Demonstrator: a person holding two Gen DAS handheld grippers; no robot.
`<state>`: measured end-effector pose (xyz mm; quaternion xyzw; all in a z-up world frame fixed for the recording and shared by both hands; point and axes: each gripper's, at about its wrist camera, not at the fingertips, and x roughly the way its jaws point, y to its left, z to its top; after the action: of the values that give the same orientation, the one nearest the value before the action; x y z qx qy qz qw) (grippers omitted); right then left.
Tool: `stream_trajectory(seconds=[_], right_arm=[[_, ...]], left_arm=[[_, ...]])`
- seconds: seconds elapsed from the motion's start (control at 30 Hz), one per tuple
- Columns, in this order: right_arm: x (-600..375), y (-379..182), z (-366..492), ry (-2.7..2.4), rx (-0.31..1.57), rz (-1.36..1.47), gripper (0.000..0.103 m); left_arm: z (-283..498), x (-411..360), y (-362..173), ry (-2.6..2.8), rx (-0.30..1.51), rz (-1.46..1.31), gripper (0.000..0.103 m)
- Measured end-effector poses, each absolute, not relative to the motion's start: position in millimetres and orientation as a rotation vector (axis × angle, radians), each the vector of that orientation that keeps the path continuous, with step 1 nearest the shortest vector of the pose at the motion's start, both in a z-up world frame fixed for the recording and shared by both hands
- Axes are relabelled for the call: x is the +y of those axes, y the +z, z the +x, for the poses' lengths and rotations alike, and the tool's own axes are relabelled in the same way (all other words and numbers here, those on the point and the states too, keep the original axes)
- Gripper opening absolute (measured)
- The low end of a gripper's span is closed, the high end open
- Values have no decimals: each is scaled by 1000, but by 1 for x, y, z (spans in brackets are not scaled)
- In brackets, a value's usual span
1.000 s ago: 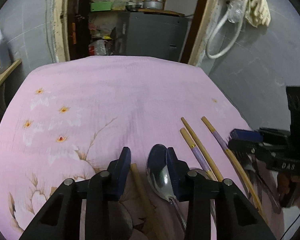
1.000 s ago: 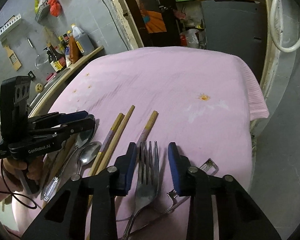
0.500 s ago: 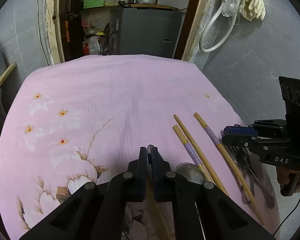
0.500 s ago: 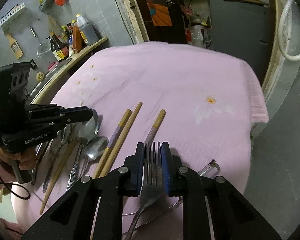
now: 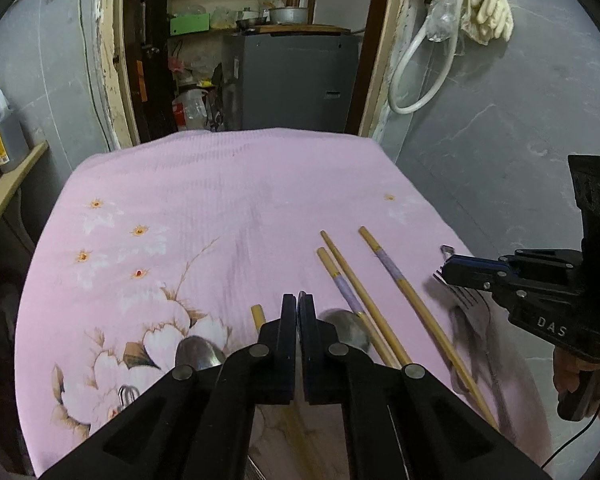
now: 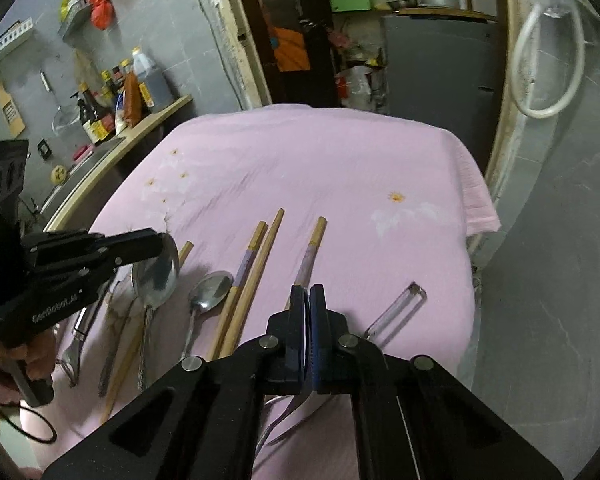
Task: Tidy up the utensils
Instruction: 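Close the right gripper on the silver fork while the left gripper grasps a thin utensil, then lift the fork and the thin utensil and carry both toward the white caddy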
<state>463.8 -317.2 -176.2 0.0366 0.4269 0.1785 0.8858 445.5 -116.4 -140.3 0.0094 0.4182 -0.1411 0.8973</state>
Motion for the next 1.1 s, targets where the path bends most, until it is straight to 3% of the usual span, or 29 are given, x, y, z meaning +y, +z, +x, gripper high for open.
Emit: stream_trajectory(seconds=[0.17,0.4,0.73,1.1], right_arm=[[-314,-162,441,321,861,106,3],[-292,-113,382,160,686,45,3],[-233,-19,289,-43,339,5,2],[-149,74,250,-9,137,-66,2]], left_arm=[[429,-112,-131,-308,853,15,3],[396,-104,-101,-297,759,41,3],[333,-69,-25,-261,520,37,2],[290,7,64,-174,329,33,2]])
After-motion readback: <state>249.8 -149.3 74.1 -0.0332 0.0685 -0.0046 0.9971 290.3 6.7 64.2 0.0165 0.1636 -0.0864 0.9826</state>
